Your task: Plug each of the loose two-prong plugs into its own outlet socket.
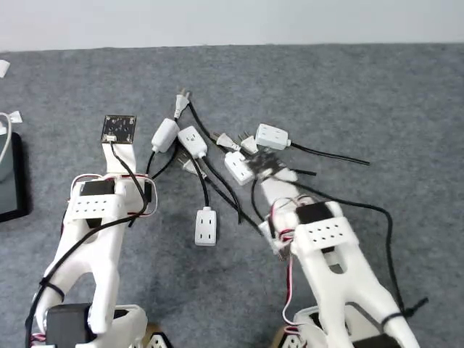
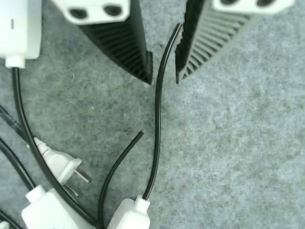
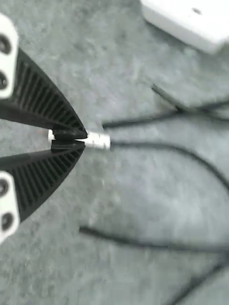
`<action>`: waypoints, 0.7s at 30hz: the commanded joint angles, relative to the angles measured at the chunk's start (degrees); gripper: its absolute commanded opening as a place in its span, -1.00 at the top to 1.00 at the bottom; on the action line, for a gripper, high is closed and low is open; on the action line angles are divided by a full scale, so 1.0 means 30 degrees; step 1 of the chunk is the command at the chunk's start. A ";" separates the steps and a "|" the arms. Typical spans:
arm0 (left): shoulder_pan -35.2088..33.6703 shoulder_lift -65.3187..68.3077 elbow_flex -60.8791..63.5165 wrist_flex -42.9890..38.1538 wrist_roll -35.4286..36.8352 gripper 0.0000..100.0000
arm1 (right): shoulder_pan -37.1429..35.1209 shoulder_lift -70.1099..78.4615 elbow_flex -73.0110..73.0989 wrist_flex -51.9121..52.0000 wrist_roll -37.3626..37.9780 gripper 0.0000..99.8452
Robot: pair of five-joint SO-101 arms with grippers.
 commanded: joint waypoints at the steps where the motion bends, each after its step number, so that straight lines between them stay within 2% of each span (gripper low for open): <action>1: 0.0176 -0.0059 -0.0044 -0.0322 -0.0147 0.85 | 0.0835 -0.1216 -0.0029 -0.0396 0.0176 0.98; 16: 0.0205 -0.0059 -0.0044 -0.0322 -0.0147 0.85 | 0.0806 0.2388 -0.0440 -0.1070 0.0293 0.98; 21: 0.0205 -0.0059 -0.0044 -0.0322 -0.0147 0.85 | -0.0513 0.3004 -0.0234 -0.1070 0.0264 0.98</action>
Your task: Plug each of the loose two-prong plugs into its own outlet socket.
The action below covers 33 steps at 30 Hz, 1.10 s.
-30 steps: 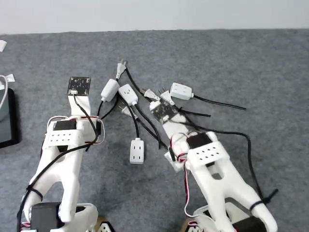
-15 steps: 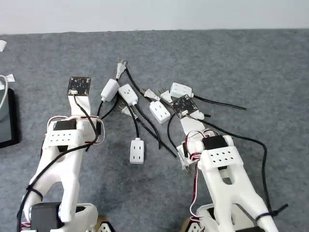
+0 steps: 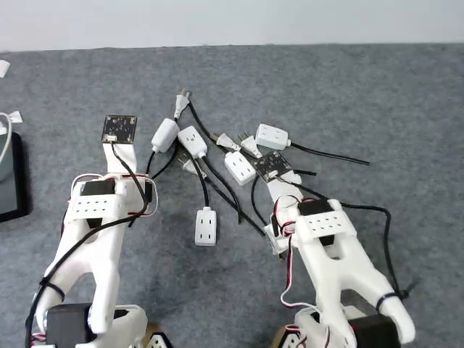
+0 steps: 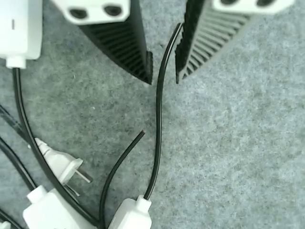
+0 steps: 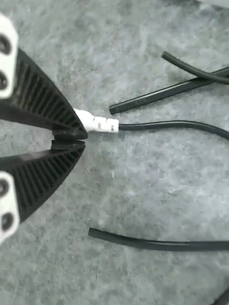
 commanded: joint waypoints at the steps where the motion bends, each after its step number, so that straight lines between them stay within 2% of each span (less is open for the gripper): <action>1: 0.0147 -0.0059 -0.0044 -0.0322 -0.0147 0.85 | -0.1070 0.0015 -0.0322 -0.0249 0.0147 0.98; 5: 0.0147 -0.0059 -0.0044 -0.0322 -0.0147 0.85 | -0.1919 0.0015 -0.0322 -0.0249 0.0059 0.98; 18: 0.0147 -0.0059 -0.0044 -0.0322 -0.0147 0.85 | -0.2095 0.0015 -0.0440 -0.0249 0.0029 0.98; 24: 0.0147 -0.0059 -0.0044 -0.0322 -0.0147 0.85 | -0.3267 0.0161 -0.0352 -0.0220 -0.0586 0.98; 33: 0.0147 -0.0059 -0.0044 -0.0322 -0.0147 0.85 | -0.2535 0.0015 -0.0908 -0.0249 -0.0703 0.98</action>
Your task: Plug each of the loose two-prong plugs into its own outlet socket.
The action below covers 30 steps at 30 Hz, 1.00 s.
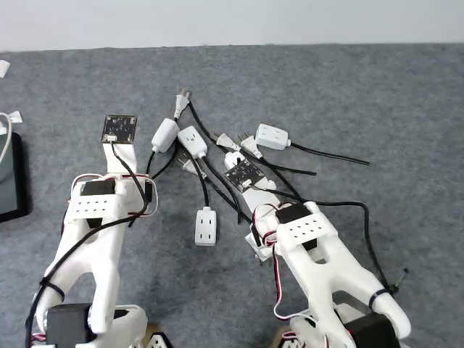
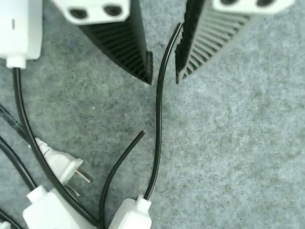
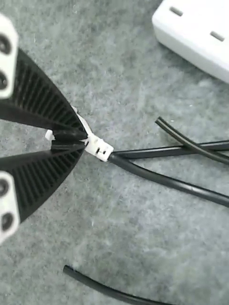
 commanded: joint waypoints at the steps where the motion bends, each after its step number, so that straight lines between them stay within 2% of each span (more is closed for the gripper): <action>1: 0.0147 -0.0059 -0.0044 -0.0322 -0.0147 0.85 | 0.0601 0.0015 -0.1114 -0.0249 -0.0674 0.98; 5: 0.0147 -0.0059 -0.0044 -0.0322 -0.0147 0.85 | 0.0571 0.0015 -0.1758 -0.0366 -0.2579 0.98; 12: 0.0147 -0.0059 -0.0044 -0.0322 -0.0147 0.85 | 0.0513 0.0220 -0.1817 -0.1304 -0.3780 0.98; 14: 0.0147 -0.0059 -0.0044 -0.0322 -0.0147 0.85 | 0.0513 0.0249 -0.1700 -0.1538 -0.4132 0.92; 18: 0.0147 -0.0059 -0.0044 -0.0322 -0.0147 0.85 | 0.0103 0.0249 -0.1348 -0.1626 -0.4249 0.77; 30: 0.0147 -0.0059 -0.0044 -0.0322 -0.0147 0.85 | -0.0132 0.0249 -0.0527 -0.2652 -0.4952 0.82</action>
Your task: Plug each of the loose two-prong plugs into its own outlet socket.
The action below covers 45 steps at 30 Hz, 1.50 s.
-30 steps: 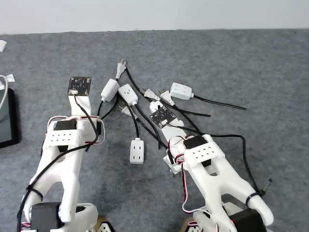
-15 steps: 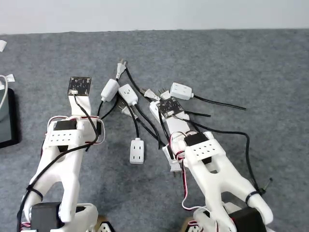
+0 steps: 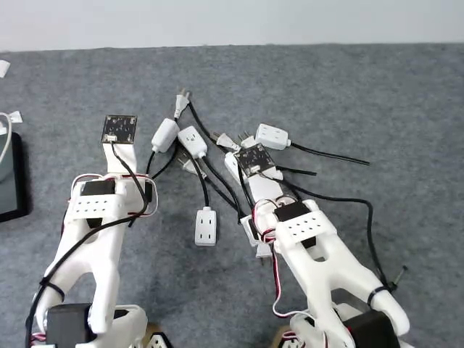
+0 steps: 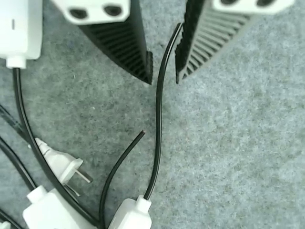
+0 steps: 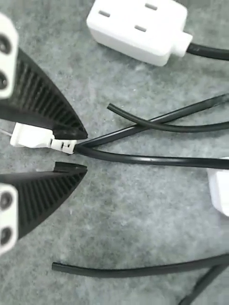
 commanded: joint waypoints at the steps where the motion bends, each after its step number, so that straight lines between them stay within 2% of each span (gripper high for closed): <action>1: 0.0147 -0.0059 -0.0044 -0.0322 -0.0147 0.85 | -0.0132 -0.0044 -0.0088 -0.0220 -0.0440 0.82; 8: 0.0381 -0.0059 -0.0044 -0.0410 -0.0147 0.85 | -0.0161 -0.0044 -0.0059 0.0718 -0.0674 0.82; 13: 0.0410 -0.0059 -0.0044 -0.0440 -0.0176 0.85 | -0.0103 -0.0044 -0.0059 0.1011 -0.2608 0.82; 28: 0.0469 -0.0029 -0.0044 -0.0762 -0.0850 0.85 | -0.0220 0.2125 -0.1407 0.2242 -0.2637 0.82; 43: 0.0469 -0.0029 -0.0044 -0.0703 -0.0850 0.85 | -0.0190 0.2330 -0.1465 0.1626 -0.2637 0.83; 45: 0.0469 -0.0029 -0.0044 -0.0703 -0.0850 0.85 | -0.0132 0.2359 -0.1465 0.1597 -0.2637 0.88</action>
